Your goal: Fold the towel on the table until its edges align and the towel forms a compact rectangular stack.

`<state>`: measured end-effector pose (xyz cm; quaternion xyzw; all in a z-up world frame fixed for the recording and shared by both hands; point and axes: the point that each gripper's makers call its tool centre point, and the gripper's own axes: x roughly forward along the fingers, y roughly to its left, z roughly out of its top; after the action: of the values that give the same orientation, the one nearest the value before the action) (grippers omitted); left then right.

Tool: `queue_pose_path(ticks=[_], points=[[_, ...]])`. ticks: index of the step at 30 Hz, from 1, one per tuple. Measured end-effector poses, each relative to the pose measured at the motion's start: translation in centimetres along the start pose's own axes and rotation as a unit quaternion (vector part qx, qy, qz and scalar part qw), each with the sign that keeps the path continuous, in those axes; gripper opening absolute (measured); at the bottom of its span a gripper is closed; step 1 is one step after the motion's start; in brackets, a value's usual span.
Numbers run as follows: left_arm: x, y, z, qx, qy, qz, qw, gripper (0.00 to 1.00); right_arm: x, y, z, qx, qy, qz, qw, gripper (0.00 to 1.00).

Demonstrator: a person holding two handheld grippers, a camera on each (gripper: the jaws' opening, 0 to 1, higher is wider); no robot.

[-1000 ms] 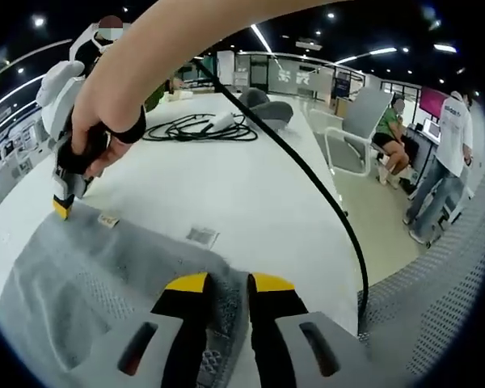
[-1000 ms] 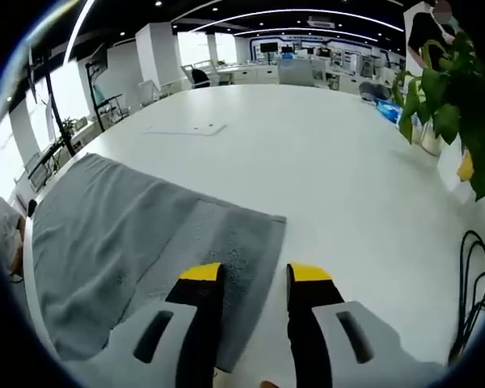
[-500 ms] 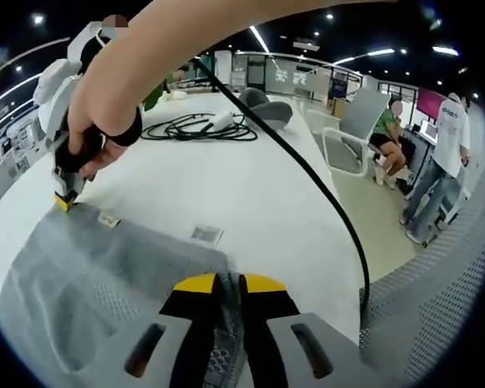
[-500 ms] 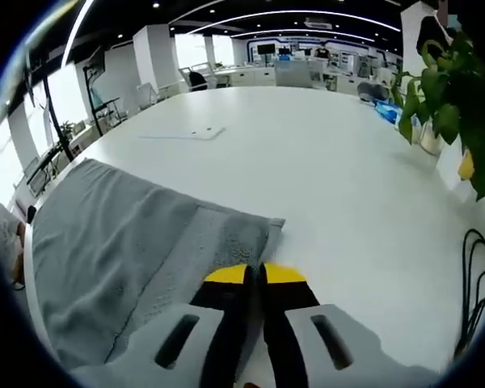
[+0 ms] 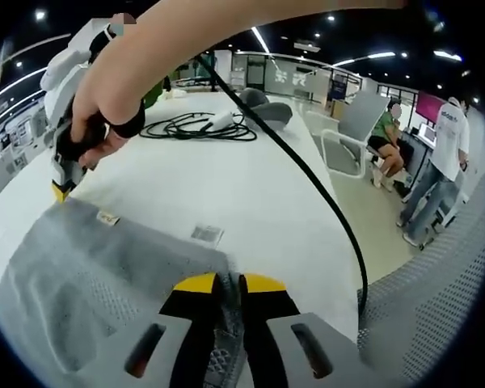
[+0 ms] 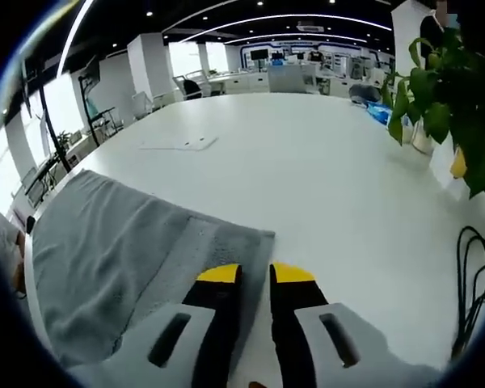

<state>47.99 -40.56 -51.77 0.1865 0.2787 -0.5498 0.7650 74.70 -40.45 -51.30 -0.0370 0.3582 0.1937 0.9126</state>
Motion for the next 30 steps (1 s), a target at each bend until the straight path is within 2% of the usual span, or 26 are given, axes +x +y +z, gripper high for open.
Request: queue_pose_path(ticks=[2,6,9,15,26,30], points=[[0.02,0.05,-0.01,-0.002,0.000,-0.001,1.0000,0.11,0.59,-0.21,-0.47,-0.004,0.010,-0.006,0.9999,0.09],[0.03,0.03,0.02,-0.002,0.000,-0.002,1.0000,0.11,0.55,0.48,-0.39,-0.010,0.008,-0.001,0.9999,0.06],[0.10,0.04,0.03,0.000,-0.001,-0.002,1.0000,0.11,0.54,0.39,-0.33,-0.033,0.012,-0.008,0.9993,0.07],[0.10,0.04,0.02,0.000,-0.002,-0.005,1.0000,0.10,1.03,0.22,-0.41,-0.032,0.014,-0.010,0.9993,0.04],[0.11,0.04,0.06,0.002,-0.002,-0.003,1.0000,0.10,0.58,0.77,-0.46,-0.038,0.005,-0.012,0.9992,0.00],[0.11,0.19,0.12,-0.019,-0.002,0.008,0.9998,0.09,0.72,0.68,-0.31,-0.034,-0.001,-0.011,0.9993,0.00]])
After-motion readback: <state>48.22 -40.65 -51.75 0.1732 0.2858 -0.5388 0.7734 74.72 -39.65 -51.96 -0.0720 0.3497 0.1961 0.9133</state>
